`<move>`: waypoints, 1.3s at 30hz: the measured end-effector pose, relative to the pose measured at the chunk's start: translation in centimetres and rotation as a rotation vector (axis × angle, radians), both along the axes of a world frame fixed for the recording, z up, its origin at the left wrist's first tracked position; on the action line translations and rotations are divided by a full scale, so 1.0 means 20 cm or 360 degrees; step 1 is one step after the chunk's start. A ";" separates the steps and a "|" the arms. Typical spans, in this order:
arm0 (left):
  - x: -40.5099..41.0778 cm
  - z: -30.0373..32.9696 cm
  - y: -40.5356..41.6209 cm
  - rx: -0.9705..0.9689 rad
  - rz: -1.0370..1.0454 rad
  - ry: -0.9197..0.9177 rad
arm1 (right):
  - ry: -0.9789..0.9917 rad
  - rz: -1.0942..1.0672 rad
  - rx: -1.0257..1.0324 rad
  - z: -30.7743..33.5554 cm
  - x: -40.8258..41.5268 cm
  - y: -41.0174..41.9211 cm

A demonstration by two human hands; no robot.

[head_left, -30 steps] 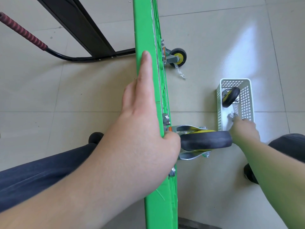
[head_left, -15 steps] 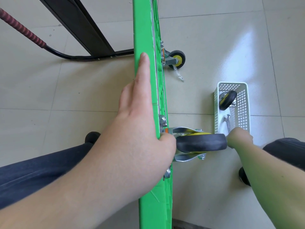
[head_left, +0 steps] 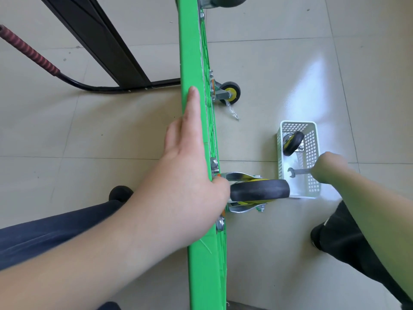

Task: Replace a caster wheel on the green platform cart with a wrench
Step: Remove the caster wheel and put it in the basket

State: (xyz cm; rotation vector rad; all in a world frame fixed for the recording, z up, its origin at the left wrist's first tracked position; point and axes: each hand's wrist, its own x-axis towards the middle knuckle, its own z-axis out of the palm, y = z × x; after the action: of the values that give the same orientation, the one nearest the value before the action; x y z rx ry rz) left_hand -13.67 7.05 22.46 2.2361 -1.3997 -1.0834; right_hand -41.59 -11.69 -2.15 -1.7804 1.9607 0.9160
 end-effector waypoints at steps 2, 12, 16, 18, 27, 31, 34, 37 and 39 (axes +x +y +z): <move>0.00 0.01 0.00 0.0019 0.0004 0.0013 | -0.0060 0.0022 0.0053 0.08 0.01 -0.04; 0.00 0.01 -0.01 0.0015 0.0036 0.0107 | -0.0609 0.0066 -0.0215 0.89 0.14 -0.08; 0.01 0.01 0.00 0.0000 0.0044 0.0113 | -0.1067 -0.0111 -0.0357 1.20 0.19 -0.01; 0.01 0.01 0.00 -0.0002 0.0043 0.0129 | -0.1440 -0.0264 -0.0396 1.31 0.21 0.04; 0.02 0.00 0.01 -0.0055 0.0031 0.0190 | -0.2782 -0.1008 -0.0043 1.45 0.41 0.23; 0.02 -0.01 0.00 -0.0063 0.0027 0.0154 | -0.2551 -0.0923 -0.0187 1.45 0.53 0.28; 0.02 -0.02 0.00 -0.0067 0.0017 0.0114 | -0.2435 -0.0884 -0.0129 1.44 0.58 0.28; 0.02 -0.03 0.00 -0.0077 0.0007 0.0082 | -0.2406 -0.0877 0.0008 1.44 0.62 0.30; 0.02 -0.03 0.00 -0.0074 0.0005 0.0055 | -0.2450 -0.0903 0.0015 1.44 0.64 0.32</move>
State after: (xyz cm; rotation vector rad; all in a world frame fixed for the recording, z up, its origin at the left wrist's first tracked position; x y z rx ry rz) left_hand -13.34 7.10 21.84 2.1764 -1.3926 -1.0723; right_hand -28.72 -5.25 26.68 -1.0652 1.1515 -0.5625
